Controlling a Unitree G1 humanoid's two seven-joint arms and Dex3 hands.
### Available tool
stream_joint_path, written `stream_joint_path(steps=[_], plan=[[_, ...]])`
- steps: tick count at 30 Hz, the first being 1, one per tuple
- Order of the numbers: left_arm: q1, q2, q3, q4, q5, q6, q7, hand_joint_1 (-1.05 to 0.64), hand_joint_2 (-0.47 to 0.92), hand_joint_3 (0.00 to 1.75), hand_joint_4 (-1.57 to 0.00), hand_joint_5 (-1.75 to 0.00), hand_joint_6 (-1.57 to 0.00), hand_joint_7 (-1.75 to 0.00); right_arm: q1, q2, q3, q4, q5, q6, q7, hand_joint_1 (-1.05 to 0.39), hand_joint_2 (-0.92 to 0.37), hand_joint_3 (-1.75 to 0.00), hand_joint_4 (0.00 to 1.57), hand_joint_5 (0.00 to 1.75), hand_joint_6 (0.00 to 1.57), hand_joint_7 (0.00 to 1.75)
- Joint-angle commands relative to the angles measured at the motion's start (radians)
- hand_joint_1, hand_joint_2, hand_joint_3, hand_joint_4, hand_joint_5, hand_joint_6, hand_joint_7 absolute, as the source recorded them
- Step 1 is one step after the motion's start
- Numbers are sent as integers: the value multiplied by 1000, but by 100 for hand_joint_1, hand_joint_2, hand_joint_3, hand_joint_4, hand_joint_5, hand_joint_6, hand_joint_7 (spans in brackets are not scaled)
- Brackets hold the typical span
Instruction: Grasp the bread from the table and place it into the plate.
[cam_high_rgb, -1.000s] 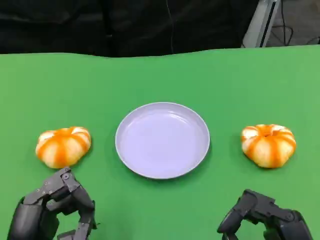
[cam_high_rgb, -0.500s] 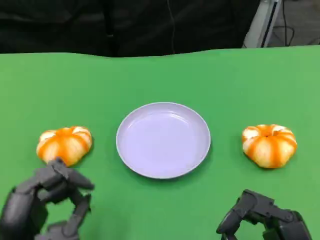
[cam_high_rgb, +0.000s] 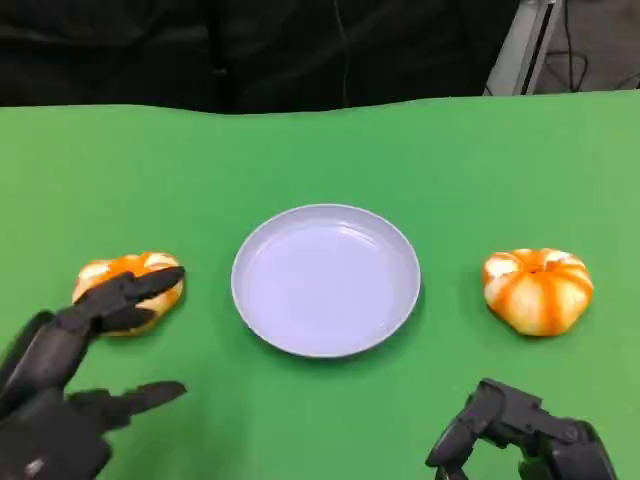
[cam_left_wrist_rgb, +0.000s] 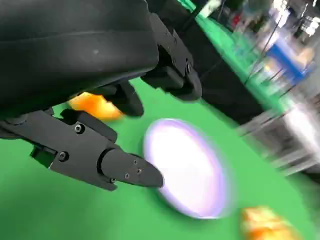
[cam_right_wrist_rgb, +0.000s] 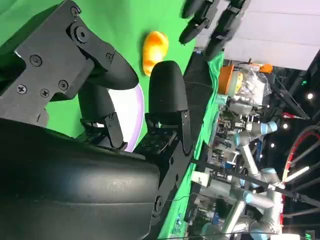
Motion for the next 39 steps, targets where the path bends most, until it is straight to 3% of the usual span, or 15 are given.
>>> stream_joint_path(steps=[1, 12, 22, 29, 30, 33, 36, 39], plan=[[-77, 79, -40, 26, 149, 26, 20, -59, 91, 3, -10, -29, -22, 0, 3, 1, -5, -4, 0, 3, -9, -8, -28, -140, 75, 161, 80, 134], [-235, 114, -176, 160, 422, 118, 53, -65, 92, 1, -1, -21, -17, 0, 9, -1, 1, -12, -2, 8, -16, -7, -29, -140, 74, 160, 80, 133], [-497, 49, -349, 573, 535, 200, 135, -67, 92, 3, -1, -20, -15, 0, 13, -2, 3, -16, 2, 15, -16, -7, -29, -138, 74, 160, 80, 133], [-624, 23, -416, 812, 521, 186, 210, -63, 92, 4, -4, -22, -17, -1, 12, 1, 3, -18, -8, 15, -22, -8, -28, -138, 75, 160, 81, 133], [-669, -3, -428, 915, 514, 182, 223, -63, 92, 4, -4, -22, -17, -1, 12, 3, 5, -15, -12, 10, -25, -8, -28, -138, 75, 160, 81, 133], [-763, -58, -456, 1154, 487, 159, 259, -53, 90, 2, -11, -23, -22, -2, 8, 6, 6, -7, -20, -1, -30, -9, -28, -138, 75, 160, 81, 133], [-803, -75, -479, 1285, 468, 120, 285, -50, 91, 1, -17, -20, -27, -2, 10, 9, 10, -10, -17, 10, -29, -9, -27, -138, 75, 160, 81, 133], [-822, -86, -489, 1384, 439, 80, 321, -38, 92, 1, -37, -14, -37, -2, 10, 10, 12, -10, -22, 12, -32, -9, -27, -138, 75, 159, 81, 132]])
